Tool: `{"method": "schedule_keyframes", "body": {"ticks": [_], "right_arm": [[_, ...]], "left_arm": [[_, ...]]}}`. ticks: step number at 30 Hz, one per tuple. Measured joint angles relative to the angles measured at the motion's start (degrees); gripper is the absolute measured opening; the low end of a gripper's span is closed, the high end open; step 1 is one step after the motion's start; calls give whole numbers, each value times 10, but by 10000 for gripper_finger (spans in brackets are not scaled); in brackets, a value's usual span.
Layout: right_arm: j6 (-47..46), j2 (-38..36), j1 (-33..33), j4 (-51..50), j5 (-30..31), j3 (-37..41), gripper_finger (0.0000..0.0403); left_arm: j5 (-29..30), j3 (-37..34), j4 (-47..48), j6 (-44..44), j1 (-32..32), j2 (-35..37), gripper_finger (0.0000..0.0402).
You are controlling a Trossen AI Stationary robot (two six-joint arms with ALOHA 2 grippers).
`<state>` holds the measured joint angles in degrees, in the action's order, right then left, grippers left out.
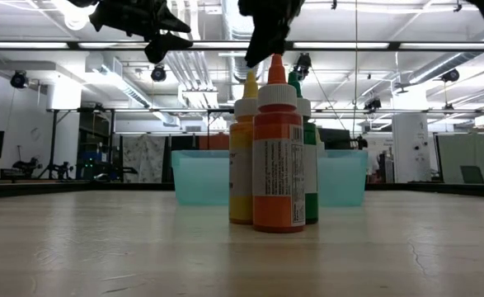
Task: Pick & Place food coloring
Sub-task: Put the black small food coloring bottle into the green container
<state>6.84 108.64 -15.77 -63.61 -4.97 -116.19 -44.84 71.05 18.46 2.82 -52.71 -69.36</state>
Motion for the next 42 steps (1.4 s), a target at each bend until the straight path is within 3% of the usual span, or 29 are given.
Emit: {"method": "schedule_keyframes", "body": {"ticks": [11,17,22,27,37,42], "right_arm": [[-64,-117,-7,80,6,129,105],[-138,-185,-12,157,7,236,129],[-188,-225,-13,201,7,296,162],[-200,-238,-13,206,7,306,191],[-200,-244,-13,206,6,291,234],[-199,-271,-20,205,5,284,252]], "left_arm": [[0,0,0,11,1,-17,163],[0,0,-4,4,4,-30,168],[0,0,-11,5,5,-38,202],[0,0,-13,7,5,-48,228],[-3,36,11,-41,11,-99,229],[2,66,74,-100,15,-132,229]]}}
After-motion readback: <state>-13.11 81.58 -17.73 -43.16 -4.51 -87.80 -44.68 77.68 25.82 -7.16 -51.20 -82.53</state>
